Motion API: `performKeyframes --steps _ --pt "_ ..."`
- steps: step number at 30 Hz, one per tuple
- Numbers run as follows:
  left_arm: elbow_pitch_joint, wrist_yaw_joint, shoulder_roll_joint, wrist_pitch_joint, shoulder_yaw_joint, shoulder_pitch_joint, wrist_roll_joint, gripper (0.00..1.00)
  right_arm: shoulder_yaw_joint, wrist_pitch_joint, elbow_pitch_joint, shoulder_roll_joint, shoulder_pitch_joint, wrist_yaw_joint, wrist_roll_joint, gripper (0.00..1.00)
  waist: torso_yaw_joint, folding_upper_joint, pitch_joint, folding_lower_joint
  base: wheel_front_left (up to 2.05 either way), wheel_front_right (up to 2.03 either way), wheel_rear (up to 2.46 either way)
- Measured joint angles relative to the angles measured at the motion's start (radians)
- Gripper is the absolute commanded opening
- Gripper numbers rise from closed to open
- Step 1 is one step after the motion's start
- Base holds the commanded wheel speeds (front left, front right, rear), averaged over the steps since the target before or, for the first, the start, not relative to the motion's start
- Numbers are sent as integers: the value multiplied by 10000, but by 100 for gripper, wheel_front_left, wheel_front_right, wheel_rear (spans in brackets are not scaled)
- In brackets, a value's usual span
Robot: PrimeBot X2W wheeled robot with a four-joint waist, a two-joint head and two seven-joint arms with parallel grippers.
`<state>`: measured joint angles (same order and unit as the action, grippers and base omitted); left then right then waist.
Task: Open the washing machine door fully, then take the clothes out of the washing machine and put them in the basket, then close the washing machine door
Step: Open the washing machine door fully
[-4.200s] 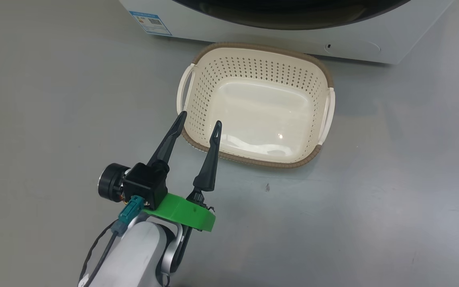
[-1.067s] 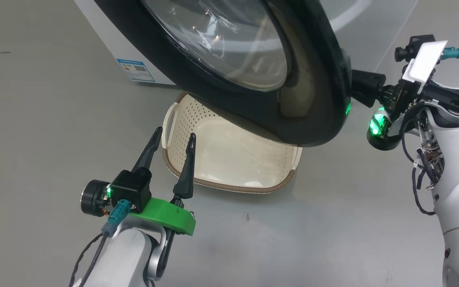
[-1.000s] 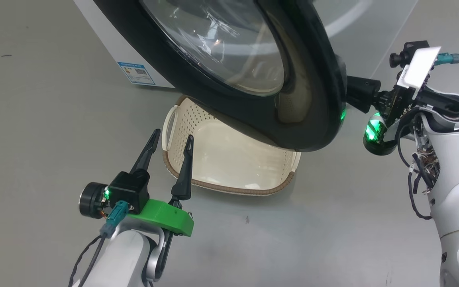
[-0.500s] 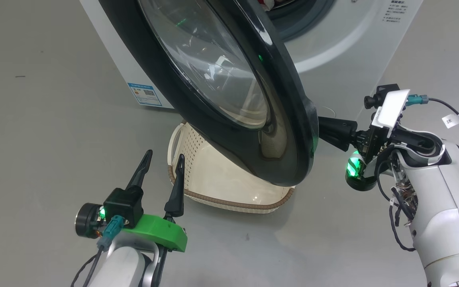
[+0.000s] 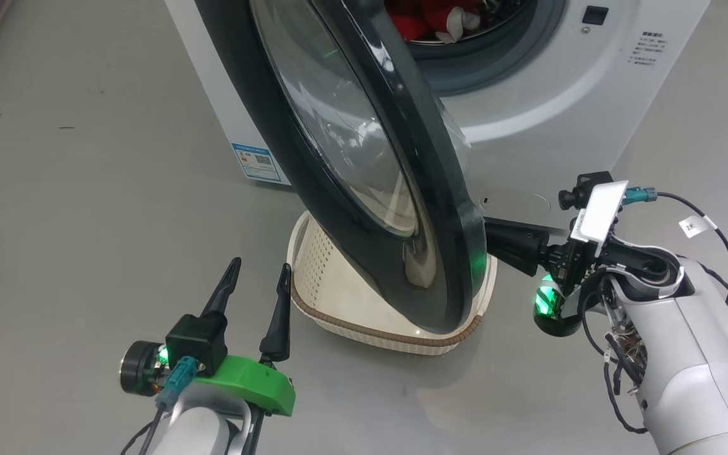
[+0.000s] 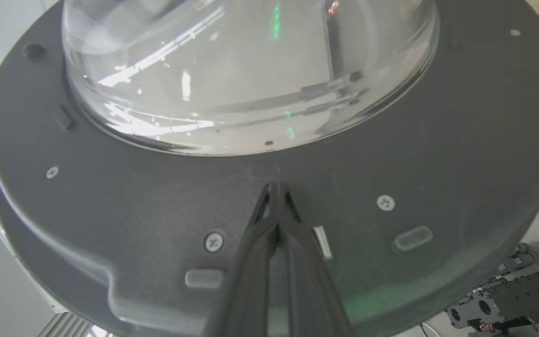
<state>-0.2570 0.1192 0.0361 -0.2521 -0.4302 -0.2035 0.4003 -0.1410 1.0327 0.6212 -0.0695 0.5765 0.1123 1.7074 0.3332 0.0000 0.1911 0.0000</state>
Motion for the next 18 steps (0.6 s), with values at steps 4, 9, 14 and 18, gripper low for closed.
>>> performKeyframes --steps 4,9,14,18 --pt "-6 0 2 0 4 23 0 100 -182 -86 -102 36 -198 10 6 0 176 0 -86 0 0 0 0" --pt "-19 0 4 0 44 100 0 100 -426 -121 -205 44 -384 12 13 0 333 0 -170 0 0 0 0" --pt "-48 0 8 0 94 219 0 100 -869 -186 -420 48 -572 13 286 0 491 0 -257 0 0 0 0" --pt "-46 0 19 0 151 251 -2 100 -1396 -288 -644 56 -744 13 679 0 568 0 -297 0 0 0 0"
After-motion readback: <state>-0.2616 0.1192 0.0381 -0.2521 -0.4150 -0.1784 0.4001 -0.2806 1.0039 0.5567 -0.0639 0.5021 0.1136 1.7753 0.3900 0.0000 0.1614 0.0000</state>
